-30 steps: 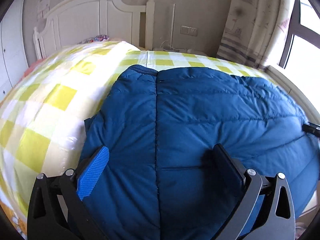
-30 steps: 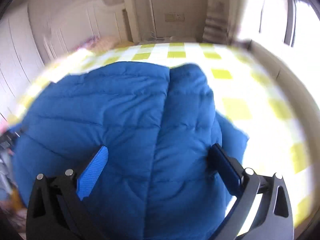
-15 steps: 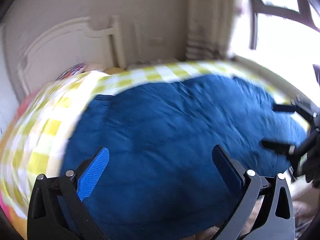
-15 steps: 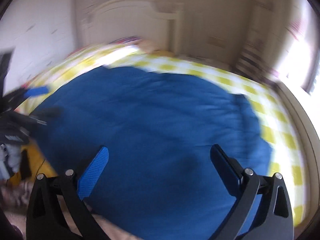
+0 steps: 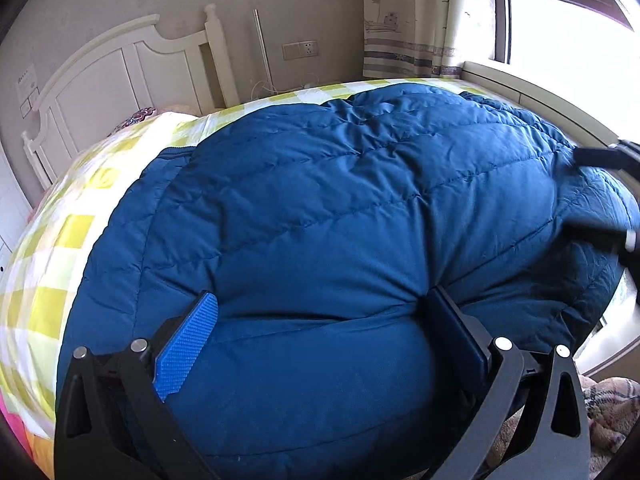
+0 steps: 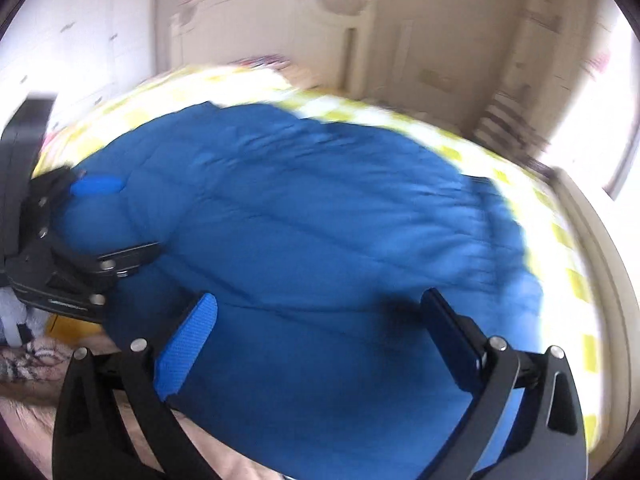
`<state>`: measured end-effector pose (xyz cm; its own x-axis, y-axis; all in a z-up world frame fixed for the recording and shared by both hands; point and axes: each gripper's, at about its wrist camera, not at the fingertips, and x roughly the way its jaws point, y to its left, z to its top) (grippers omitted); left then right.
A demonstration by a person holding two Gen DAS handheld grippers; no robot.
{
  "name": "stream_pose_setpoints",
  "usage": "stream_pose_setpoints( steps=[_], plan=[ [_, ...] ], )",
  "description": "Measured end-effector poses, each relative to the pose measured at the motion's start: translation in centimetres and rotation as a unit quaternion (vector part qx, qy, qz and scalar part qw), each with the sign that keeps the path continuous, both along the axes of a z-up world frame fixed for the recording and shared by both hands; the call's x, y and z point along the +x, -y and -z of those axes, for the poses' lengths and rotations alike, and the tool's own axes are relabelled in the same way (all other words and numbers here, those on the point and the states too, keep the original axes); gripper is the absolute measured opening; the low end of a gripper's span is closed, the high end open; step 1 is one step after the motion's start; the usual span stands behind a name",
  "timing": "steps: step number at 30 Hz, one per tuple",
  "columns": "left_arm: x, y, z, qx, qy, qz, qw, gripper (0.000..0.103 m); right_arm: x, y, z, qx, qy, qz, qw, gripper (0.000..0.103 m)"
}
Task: Fold large clothes
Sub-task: 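Smooth the folded jacket surface with both grippers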
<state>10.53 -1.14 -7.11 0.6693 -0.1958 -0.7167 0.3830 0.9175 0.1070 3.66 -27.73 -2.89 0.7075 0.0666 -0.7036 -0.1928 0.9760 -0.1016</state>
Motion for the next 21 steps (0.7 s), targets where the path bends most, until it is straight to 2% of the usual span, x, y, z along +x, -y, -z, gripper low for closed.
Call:
stream_pose_setpoints(
  steps=[2, 5, 8, 12, 15, 17, 19, 21],
  plan=[
    [-0.2, -0.1, 0.0, 0.000, 0.001, -0.001, 1.0000, 0.099, 0.0, 3.2, 0.9, 0.005, -0.009, 0.043, 0.999, 0.101],
    [-0.1, -0.2, 0.1, -0.003, 0.000, 0.000, 1.0000, 0.099, -0.1, 7.3, 2.7, 0.119, -0.025, 0.050, 0.991, 0.101],
    [-0.1, -0.1, 0.1, -0.001, 0.001, -0.001, 1.0000, 0.099, -0.3, 6.9, 3.0, 0.107, -0.016, 0.053, 0.993, 0.101],
    [-0.1, -0.6, -0.5, -0.011, -0.008, -0.003, 0.9999, 0.099, -0.8, 6.5, 1.6, 0.084, -0.023, 0.063, 0.994, 0.101],
    [-0.4, -3.2, -1.6, -0.028, 0.005, -0.033, 0.9990, 0.099, -1.5, 6.8, 0.8, 0.071, -0.008, 0.071, 0.995, 0.101],
    [-0.5, -5.7, -1.7, -0.037, 0.018, -0.070, 0.9967, 0.099, -1.2, 7.9, 1.7, 0.094, -0.017, 0.073, 0.993, 0.101],
    [-0.2, -8.3, -0.7, -0.041, 0.013, -0.105, 0.9936, 0.099, -1.2, 9.3, 2.9, 0.154, -0.026, 0.074, 0.985, 0.101],
    [-0.3, -10.1, 0.3, -0.064, 0.013, -0.090, 0.9938, 0.099, -1.2, 9.3, 3.0, 0.160, -0.027, 0.071, 0.984, 0.101]
  ],
)
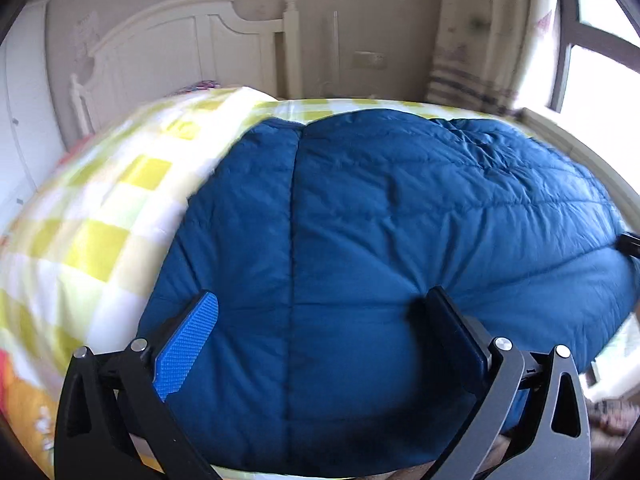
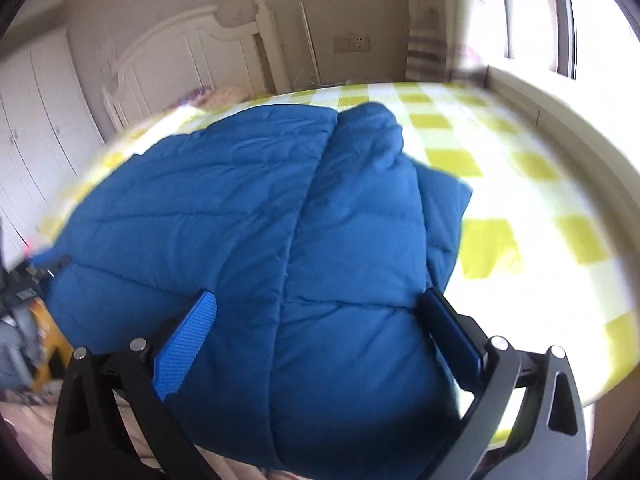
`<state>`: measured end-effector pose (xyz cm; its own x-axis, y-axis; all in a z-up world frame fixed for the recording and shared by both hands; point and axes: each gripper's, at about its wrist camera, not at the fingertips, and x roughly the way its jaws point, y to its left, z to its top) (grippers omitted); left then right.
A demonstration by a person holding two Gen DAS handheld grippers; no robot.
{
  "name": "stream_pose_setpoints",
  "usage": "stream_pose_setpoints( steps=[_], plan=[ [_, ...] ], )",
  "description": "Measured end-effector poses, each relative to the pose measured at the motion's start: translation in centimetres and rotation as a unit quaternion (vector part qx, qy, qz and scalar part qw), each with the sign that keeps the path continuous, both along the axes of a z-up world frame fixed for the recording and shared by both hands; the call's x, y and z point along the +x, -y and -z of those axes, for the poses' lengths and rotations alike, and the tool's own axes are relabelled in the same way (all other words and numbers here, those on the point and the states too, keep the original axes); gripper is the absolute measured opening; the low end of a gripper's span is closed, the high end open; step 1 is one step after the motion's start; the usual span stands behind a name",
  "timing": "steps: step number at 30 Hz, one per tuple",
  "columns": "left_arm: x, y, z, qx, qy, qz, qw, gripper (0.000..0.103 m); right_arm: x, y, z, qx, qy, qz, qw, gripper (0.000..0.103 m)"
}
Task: Fold large clothes
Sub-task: 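Smooth the folded jacket surface with both grippers, then grasp the folded jacket edge with the right gripper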
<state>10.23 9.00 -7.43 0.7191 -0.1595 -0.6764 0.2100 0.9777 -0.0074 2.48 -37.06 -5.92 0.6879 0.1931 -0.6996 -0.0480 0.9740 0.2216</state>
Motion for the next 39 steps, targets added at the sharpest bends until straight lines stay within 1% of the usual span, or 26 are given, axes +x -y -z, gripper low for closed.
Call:
stream_pose_setpoints(
  steps=[1, 2, 3, 5, 6, 8, 9, 11, 13, 14, 15, 16, 18, 20, 22, 23, 25, 27, 28, 31, 34, 36, 39],
  plan=[
    [-0.1, -0.1, 0.1, 0.004, 0.003, 0.003, 1.0000, 0.099, -0.1, 0.1, -0.3, -0.001, -0.003, 0.000, 1.000, 0.101],
    [-0.1, 0.2, 0.2, 0.018, 0.005, 0.002, 0.9998, 0.099, -0.1, 0.3, -0.6, 0.001, -0.002, 0.004, 1.000, 0.101],
    [-0.1, 0.5, 0.1, 0.027, 0.004, -0.002, 0.9996, 0.099, -0.7, 1.0, -1.1, 0.014, 0.003, 0.015, 1.000, 0.101],
    [0.2, 0.7, 0.1, 0.028, 0.000, -0.006, 0.9996, 0.099, -2.4, 3.2, -1.7, 0.061, 0.025, 0.040, 0.997, 0.101],
    [0.2, 0.5, 0.2, 0.025, 0.000, -0.007, 0.9997, 0.099, -4.0, 5.1, -1.7, 0.109, 0.042, 0.060, 0.991, 0.101],
    [0.3, 0.2, 0.2, 0.022, 0.004, -0.006, 0.9997, 0.099, -6.3, 7.5, -1.2, 0.167, 0.056, 0.087, 0.980, 0.101],
    [0.3, 0.2, 0.3, 0.023, 0.005, -0.008, 0.9997, 0.099, -8.1, 9.0, -0.4, 0.210, 0.064, 0.105, 0.970, 0.100],
    [0.1, 0.6, 0.3, 0.025, 0.007, -0.010, 0.9996, 0.099, -10.3, 10.3, 1.1, 0.257, 0.072, 0.121, 0.956, 0.099],
    [0.0, 0.8, 0.3, 0.027, 0.008, -0.011, 0.9995, 0.099, -11.8, 10.6, 2.7, 0.298, 0.077, 0.116, 0.944, 0.099],
    [-0.1, 0.8, 0.3, 0.027, 0.007, -0.011, 0.9995, 0.099, -11.9, 10.6, 3.2, 0.310, 0.075, 0.113, 0.941, 0.099],
    [-0.1, 0.8, 0.3, 0.027, 0.007, -0.011, 0.9995, 0.099, -12.0, 10.3, 4.1, 0.326, 0.066, 0.106, 0.937, 0.099],
    [-0.1, 0.8, 0.3, 0.027, 0.007, -0.011, 0.9995, 0.099, -11.7, 9.8, 4.9, 0.334, 0.055, 0.097, 0.936, 0.099],
    [-0.1, 0.8, 0.3, 0.027, 0.007, -0.011, 0.9995, 0.099, -10.9, 8.8, 5.8, 0.341, 0.037, 0.084, 0.936, 0.097],
    [-0.1, 0.8, 0.3, 0.027, 0.007, -0.011, 0.9995, 0.099, -10.0, 7.7, 5.7, 0.343, 0.034, 0.069, 0.936, 0.094],
    [-0.1, 0.8, 0.3, 0.027, 0.007, -0.011, 0.9996, 0.099, -9.3, 6.4, 4.9, 0.320, 0.037, 0.051, 0.945, 0.094],
    [-0.1, 0.8, 0.3, 0.027, 0.008, -0.012, 0.9996, 0.099, -8.9, 6.0, 4.4, 0.307, 0.035, 0.050, 0.950, 0.096],
    [-0.1, 0.8, 0.3, 0.026, 0.010, -0.012, 0.9995, 0.099, -8.9, 5.7, 4.0, 0.298, 0.029, 0.052, 0.953, 0.097],
    [-0.2, 0.8, 0.3, 0.026, 0.009, -0.012, 0.9995, 0.099, -8.9, 5.5, 3.7, 0.294, 0.026, 0.056, 0.954, 0.096],
    [-0.2, 0.7, 0.3, 0.026, 0.010, -0.011, 0.9995, 0.099, -8.9, 5.2, 3.2, 0.286, 0.031, 0.048, 0.956, 0.094],
    [-0.2, 0.8, 0.3, 0.024, 0.010, -0.011, 0.9996, 0.099, -8.0, 4.0, 1.8, 0.255, 0.030, 0.041, 0.966, 0.095],
    [-0.2, 0.7, 0.4, 0.024, 0.010, -0.010, 0.9996, 0.099, -6.6, 4.2, 2.2, 0.257, 0.017, 0.048, 0.965, 0.095],
    [-0.2, 0.7, 0.3, 0.025, 0.008, -0.008, 0.9996, 0.099, -5.4, 4.3, 2.3, 0.260, 0.018, 0.053, 0.964, 0.095],
    [0.0, 0.9, -0.5, 0.032, -0.010, -0.005, 0.9994, 0.099, -2.4, 4.3, 2.1, 0.265, -0.002, 0.069, 0.962, 0.095]
  ],
)
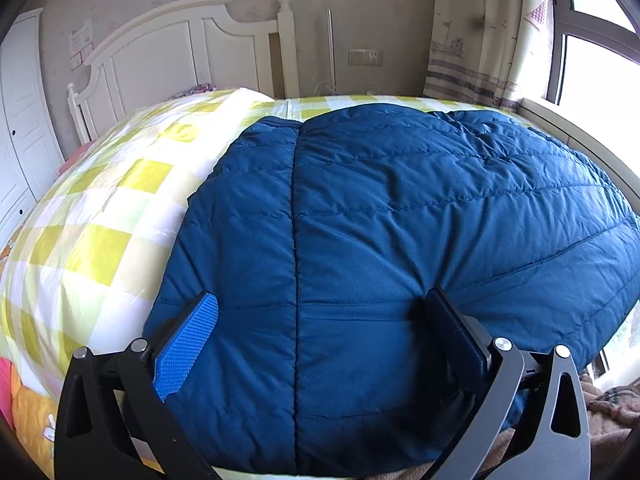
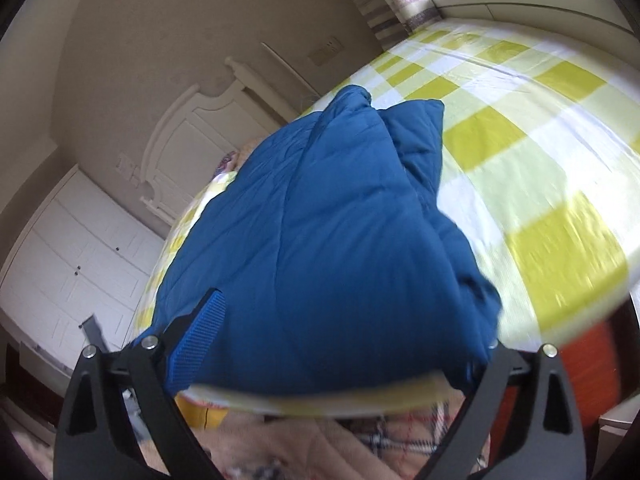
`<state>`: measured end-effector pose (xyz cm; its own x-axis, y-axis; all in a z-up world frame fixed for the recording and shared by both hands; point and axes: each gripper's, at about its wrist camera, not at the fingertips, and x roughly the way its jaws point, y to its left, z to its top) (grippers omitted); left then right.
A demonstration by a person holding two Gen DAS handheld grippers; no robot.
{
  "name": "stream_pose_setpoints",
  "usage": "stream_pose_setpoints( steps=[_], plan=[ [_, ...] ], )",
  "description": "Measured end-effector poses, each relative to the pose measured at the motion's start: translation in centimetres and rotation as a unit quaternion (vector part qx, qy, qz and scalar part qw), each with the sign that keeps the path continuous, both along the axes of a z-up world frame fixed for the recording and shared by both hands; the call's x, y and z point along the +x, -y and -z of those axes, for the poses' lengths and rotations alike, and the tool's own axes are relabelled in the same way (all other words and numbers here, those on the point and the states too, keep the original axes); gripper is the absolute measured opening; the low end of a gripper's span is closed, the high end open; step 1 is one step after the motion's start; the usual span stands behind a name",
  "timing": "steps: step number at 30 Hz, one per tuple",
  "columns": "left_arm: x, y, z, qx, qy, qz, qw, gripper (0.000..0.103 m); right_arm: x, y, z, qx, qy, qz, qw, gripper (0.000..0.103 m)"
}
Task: Fold large clothes
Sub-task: 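Grasp the folded jacket edge with the right gripper, then lift the held jacket edge with the right gripper and fold it over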
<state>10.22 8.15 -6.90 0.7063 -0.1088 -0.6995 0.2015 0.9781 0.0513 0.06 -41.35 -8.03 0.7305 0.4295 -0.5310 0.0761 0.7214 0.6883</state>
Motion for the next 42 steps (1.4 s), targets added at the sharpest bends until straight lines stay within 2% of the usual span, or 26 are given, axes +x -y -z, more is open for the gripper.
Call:
stream_pose_setpoints(
  steps=[1, 4, 5, 6, 9, 11, 15, 16, 18, 20, 21, 23, 25, 27, 28, 29, 30, 31, 33, 35, 37, 38, 39, 40, 41, 42],
  plan=[
    [0.0, 0.2, -0.6, 0.004, -0.002, 0.000, 1.0000, 0.099, 0.7, -0.2, -0.3, -0.004, -0.012, 0.014, 1.000, 0.097],
    [-0.8, 1.8, -4.6, -0.001, 0.042, 0.031, 0.9986, 0.099, 2.8, -0.9, -1.0, -0.027, -0.030, 0.024, 0.999, 0.096],
    [-0.7, 3.1, -6.0, 0.004, 0.060, 0.045, 0.9972, 0.099, 3.2, -1.2, -1.3, -0.038, -0.027, 0.033, 0.998, 0.088],
    [-0.1, 4.6, -7.0, 0.012, 0.061, 0.063, 0.9961, 0.099, 3.3, -1.4, -1.6, -0.057, -0.020, 0.042, 0.997, 0.070],
    [3.9, 8.4, -7.6, 0.019, 0.019, 0.098, 0.9949, 0.099, 2.0, -1.4, -2.5, -0.067, 0.028, 0.055, 0.996, 0.044],
    [8.0, 10.6, -7.1, 0.043, 0.002, 0.078, 0.9960, 0.099, 1.2, -1.3, -3.1, -0.065, 0.050, 0.058, 0.995, 0.040],
    [15.8, 12.7, -4.2, 0.070, -0.073, 0.033, 0.9944, 0.099, 0.6, -2.4, -5.1, -0.092, 0.081, 0.054, 0.991, 0.037],
    [16.4, 12.9, -3.2, 0.060, -0.101, 0.036, 0.9924, 0.092, 0.7, -2.6, -5.7, -0.097, 0.085, 0.052, 0.990, 0.037],
    [15.1, 13.2, -2.6, 0.045, -0.107, 0.071, 0.9907, 0.089, 0.7, -3.2, -6.9, -0.109, 0.097, 0.049, 0.988, 0.037],
    [11.9, 13.4, -2.9, 0.077, -0.065, 0.088, 0.9910, 0.089, 1.3, -4.1, -8.3, -0.124, 0.110, 0.047, 0.985, 0.037],
    [9.8, 12.7, -3.7, 0.072, -0.040, 0.087, 0.9928, 0.089, 1.5, -4.7, -9.1, -0.135, 0.119, 0.046, 0.983, 0.037],
    [6.2, 10.8, -5.0, 0.039, -0.011, 0.082, 0.9958, 0.091, 1.6, -5.9, -10.4, -0.152, 0.136, 0.041, 0.978, 0.037],
    [2.8, 9.5, -5.5, -0.006, -0.007, 0.113, 0.9935, 0.097, 1.7, -7.9, -12.5, -0.177, 0.161, 0.028, 0.970, 0.037],
    [-0.1, 10.2, -3.2, 0.021, -0.039, 0.168, 0.9849, 0.097, 2.4, -10.8, -14.8, -0.203, 0.187, 0.006, 0.961, 0.037],
    [-1.7, 10.3, -1.7, 0.048, -0.042, 0.187, 0.9803, 0.097, 2.8, -12.4, -15.8, -0.215, 0.200, -0.013, 0.956, 0.037],
    [-2.7, 9.6, -1.6, 0.048, -0.027, 0.195, 0.9793, 0.097, 3.2, -14.1, -16.7, -0.231, 0.210, -0.028, 0.950, 0.037],
    [-3.6, 8.2, -1.8, 0.026, -0.037, 0.211, 0.9764, 0.097, 3.5, -16.9, -17.9, -0.261, 0.227, -0.051, 0.937, 0.037],
    [-3.9, 5.9, -2.6, -0.024, -0.059, 0.225, 0.9724, 0.097, 3.8, -20.0, -18.8, -0.290, 0.245, -0.080, 0.922, 0.037],
    [-4.1, 0.6, -4.9, -0.098, -0.039, 0.195, 0.9752, 0.097, 4.3, -25.8, -19.4, -0.341, 0.272, -0.135, 0.890, 0.037],
    [-4.1, -7.3, -8.1, -0.126, 0.019, 0.089, 0.9878, 0.097, 4.5, -32.0, -18.6, -0.395, 0.293, -0.192, 0.849, 0.037],
    [-4.7, -13.8, -10.5, -0.133, 0.069, -0.013, 0.9887, 0.097, 4.5, -37.8, -16.5, -0.448, 0.291, -0.251, 0.807, 0.037],
    [-5.1, -15.7, -11.2, -0.138, 0.080, -0.039, 0.9865, 0.097, 4.5, -41.9, -13.9, -0.490, 0.275, -0.300, 0.771, 0.037],
    [-5.6, -18.0, -12.1, -0.143, 0.093, -0.065, 0.9831, 0.097, 4.5, -44.4, -11.9, -0.517, 0.261, -0.333, 0.744, 0.041],
    [-6.1, -19.3, -12.8, -0.143, 0.106, -0.080, 0.9808, 0.097, 4.4, -47.4, -8.6, -0.555, 0.242, -0.373, 0.703, 0.043],
    [-6.3, -19.8, -13.2, -0.141, 0.111, -0.084, 0.9801, 0.097, 4.1, -49.5, -5.8, -0.586, 0.241, -0.385, 0.671, 0.055],
    [-6.5, -20.1, -13.4, -0.139, 0.113, -0.082, 0.9803, 0.097, 3.7, -50.6, -4.2, -0.618, 0.255, -0.370, 0.646, 0.057]
  ],
)
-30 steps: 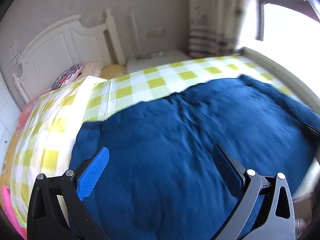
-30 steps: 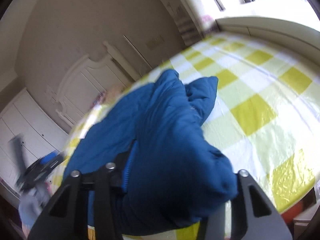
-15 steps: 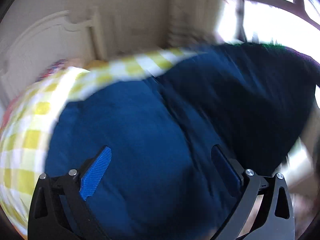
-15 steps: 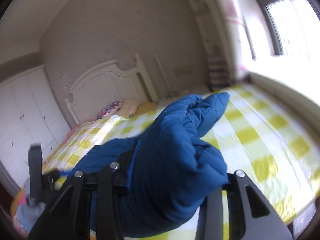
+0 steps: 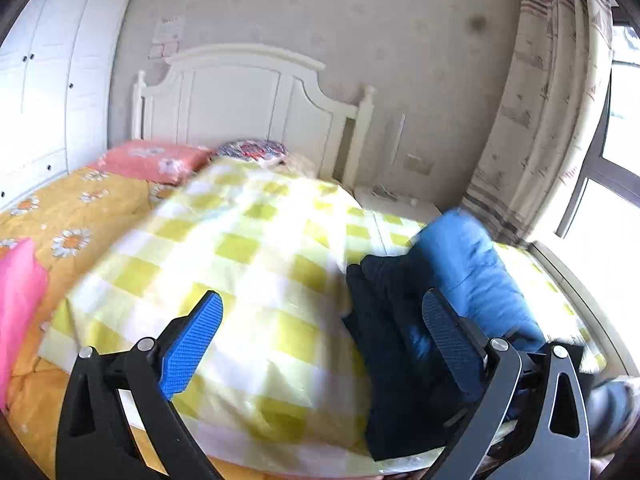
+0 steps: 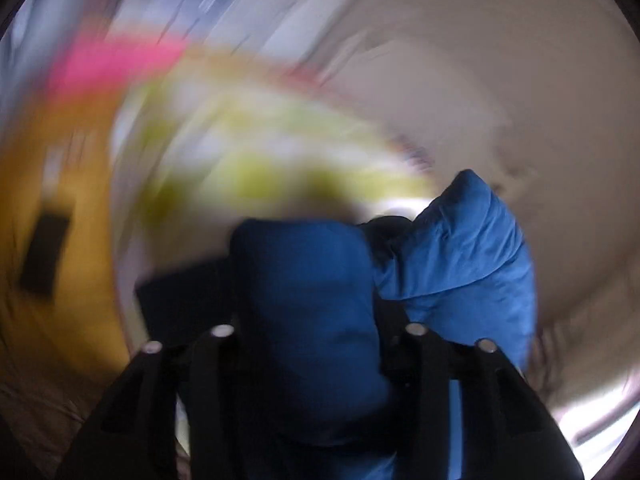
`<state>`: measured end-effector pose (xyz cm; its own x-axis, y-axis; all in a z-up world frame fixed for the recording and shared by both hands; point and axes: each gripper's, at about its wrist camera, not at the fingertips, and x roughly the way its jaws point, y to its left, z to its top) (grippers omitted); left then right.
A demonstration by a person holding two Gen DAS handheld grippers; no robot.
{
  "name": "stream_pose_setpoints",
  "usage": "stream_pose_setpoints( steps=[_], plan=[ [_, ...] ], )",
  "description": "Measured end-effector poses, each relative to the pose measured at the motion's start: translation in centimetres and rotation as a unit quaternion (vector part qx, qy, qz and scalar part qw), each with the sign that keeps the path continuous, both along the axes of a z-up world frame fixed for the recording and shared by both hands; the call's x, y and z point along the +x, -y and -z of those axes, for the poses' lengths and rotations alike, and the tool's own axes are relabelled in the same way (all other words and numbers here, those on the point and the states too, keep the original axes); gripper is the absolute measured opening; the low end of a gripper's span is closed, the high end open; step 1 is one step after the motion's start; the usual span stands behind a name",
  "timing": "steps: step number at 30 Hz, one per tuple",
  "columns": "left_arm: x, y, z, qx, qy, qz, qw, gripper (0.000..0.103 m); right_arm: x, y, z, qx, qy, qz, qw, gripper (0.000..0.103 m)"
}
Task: Fold large clothes
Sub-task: 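Lift the held jacket edge with the right gripper and fold it over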
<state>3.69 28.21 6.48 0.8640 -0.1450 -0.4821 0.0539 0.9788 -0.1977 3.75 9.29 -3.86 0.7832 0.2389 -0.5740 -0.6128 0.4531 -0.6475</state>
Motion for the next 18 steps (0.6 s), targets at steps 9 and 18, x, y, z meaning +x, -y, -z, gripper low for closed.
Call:
stream_pose_setpoints(
  steps=[9, 18],
  plan=[
    [9.2, 12.3, -1.7, 0.092, -0.038, 0.185, 0.9776, 0.099, -1.0, -0.5, 0.3, -0.005, 0.025, 0.000, 1.000, 0.061],
    [21.9, 23.8, 7.6, 0.244, -0.149, 0.233, 0.9294, 0.099, -3.0, 1.3, -0.2, 0.036, 0.007, -0.025, 0.999, 0.076]
  ],
)
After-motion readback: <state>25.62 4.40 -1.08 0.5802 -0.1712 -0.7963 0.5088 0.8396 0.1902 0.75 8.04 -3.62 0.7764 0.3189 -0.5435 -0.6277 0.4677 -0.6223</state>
